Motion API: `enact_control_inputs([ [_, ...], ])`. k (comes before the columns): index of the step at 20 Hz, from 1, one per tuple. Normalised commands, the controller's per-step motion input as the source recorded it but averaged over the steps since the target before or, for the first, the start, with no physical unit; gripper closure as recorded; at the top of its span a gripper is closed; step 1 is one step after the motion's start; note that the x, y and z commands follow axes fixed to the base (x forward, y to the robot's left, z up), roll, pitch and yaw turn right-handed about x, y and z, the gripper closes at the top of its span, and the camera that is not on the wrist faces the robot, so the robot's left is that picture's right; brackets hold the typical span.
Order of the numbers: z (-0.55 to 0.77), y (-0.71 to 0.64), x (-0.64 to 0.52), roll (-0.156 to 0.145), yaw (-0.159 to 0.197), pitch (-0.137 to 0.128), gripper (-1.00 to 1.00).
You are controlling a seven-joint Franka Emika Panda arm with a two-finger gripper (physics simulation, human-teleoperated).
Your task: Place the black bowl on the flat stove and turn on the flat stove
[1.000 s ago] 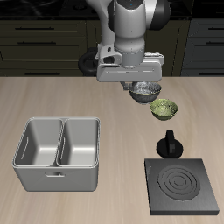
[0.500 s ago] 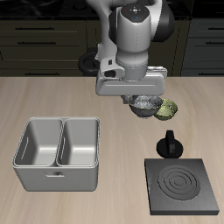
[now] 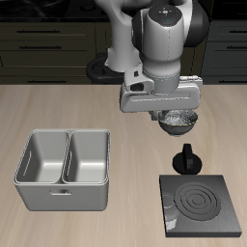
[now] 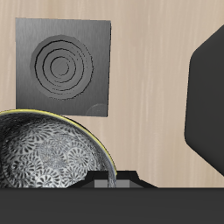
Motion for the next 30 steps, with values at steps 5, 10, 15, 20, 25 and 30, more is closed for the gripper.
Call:
enact_control_inputs([
  [5, 0.08, 0.27, 0.2, 0.036, 0.017, -0.002, 1.0],
  [10, -0.01, 0.19, 0.32, 0.012, 0.017, 0.01, 1.0],
  [15, 0.06, 0.1, 0.35, 0.006, 0.003, -0.007, 1.0],
  [20, 0.02, -0.02, 0.34, -0.019, 0.018, 0.001, 1.0],
  [25, 0.03, -0.02, 0.25, -0.021, 0.01, -0.003, 1.0],
  [30, 0.02, 0.04, 0.22, -0.009, 0.002, -0.004, 1.0],
])
